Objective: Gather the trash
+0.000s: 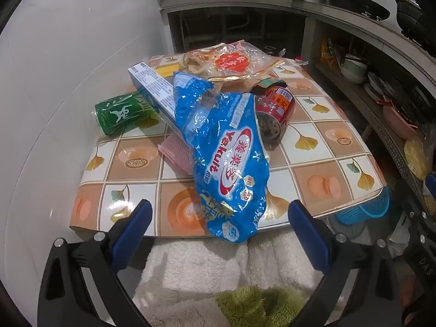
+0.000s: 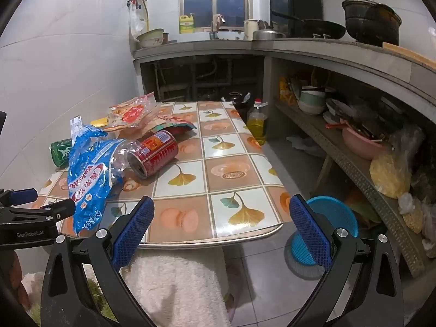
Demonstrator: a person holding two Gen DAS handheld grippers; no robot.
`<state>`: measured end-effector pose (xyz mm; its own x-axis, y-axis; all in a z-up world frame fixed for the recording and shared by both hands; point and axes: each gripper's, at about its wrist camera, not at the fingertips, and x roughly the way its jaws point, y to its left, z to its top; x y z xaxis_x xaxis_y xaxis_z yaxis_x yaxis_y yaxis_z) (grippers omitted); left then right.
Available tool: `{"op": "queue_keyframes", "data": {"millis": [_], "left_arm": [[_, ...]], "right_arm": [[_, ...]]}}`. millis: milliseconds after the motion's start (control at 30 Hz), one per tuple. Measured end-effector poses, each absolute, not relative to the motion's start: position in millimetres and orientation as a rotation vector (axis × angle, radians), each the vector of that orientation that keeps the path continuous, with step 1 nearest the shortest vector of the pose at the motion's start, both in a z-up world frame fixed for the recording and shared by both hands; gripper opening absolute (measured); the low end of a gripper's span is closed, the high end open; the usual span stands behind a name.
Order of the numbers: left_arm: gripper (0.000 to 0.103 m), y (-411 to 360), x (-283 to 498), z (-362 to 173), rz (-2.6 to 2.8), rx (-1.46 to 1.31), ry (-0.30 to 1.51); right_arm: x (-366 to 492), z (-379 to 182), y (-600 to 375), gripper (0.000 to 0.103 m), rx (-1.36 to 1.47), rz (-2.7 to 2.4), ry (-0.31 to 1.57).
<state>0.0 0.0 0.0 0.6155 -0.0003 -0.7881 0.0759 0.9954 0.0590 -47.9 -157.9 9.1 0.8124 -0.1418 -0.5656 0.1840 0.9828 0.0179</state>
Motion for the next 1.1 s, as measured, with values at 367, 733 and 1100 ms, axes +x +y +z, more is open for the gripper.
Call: {"op": "queue_keyframes", "data": {"millis": [367,733,1100], "left_arm": [[0.098,0.3,-0.6,0.0,-0.042,0.088,0.908],[0.098,0.6,-0.1,0.0,-0.043,0.087,0.91],[0.098,0.8,0.0,-0.1,-0.044,0.085,0.911]], "right_arm": [[-47.3,7.9,-158.4,0.095,0.075,-0.174,0.6],[-46.8,7.6,-157.9,0.095,0.073,-0.173,0.6],[-46.1,7.3,-158.7,0.095,0.074,-0.172,0.604]]}}
